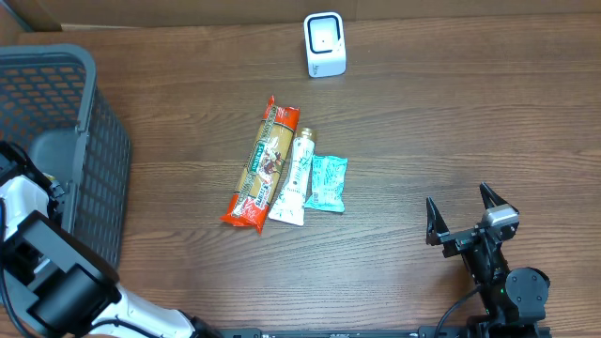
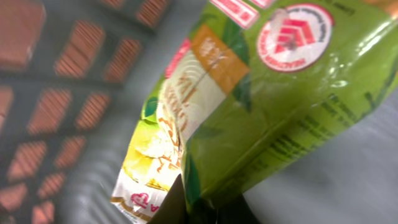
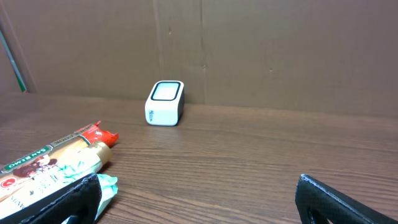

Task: Scan the item barcode
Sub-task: 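Grasp the green-yellow packet in the basket with the left gripper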

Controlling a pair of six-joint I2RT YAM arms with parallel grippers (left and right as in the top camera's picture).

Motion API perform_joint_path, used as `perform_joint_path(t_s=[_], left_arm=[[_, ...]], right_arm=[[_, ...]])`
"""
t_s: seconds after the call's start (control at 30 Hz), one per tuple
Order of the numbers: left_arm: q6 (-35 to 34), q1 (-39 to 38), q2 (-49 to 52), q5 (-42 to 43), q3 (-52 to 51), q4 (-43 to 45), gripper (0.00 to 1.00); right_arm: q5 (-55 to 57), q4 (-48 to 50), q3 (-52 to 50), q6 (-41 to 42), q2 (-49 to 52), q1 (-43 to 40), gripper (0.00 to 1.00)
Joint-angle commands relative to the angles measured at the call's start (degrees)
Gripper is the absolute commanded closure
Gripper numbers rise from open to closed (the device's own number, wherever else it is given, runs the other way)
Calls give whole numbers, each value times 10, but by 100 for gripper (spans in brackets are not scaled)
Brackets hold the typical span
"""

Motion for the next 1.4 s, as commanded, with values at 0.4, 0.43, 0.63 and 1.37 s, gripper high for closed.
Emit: perform_joint_path(t_s=[0.4, 0.43, 0.63, 1.37], left_arm=[[-190, -10, -355, 215, 55, -38, 96], [-196, -14, -368, 231, 55, -37, 96], [-197, -38, -397, 191, 54, -37, 96], [-199, 60, -49, 171, 52, -114, 21]], right_arm=[[-3, 3, -6, 2, -5, 4, 0], [-3, 3, -6, 2, -5, 4, 0], [-3, 3, -6, 2, -5, 4, 0], [-3, 3, -6, 2, -5, 4, 0]])
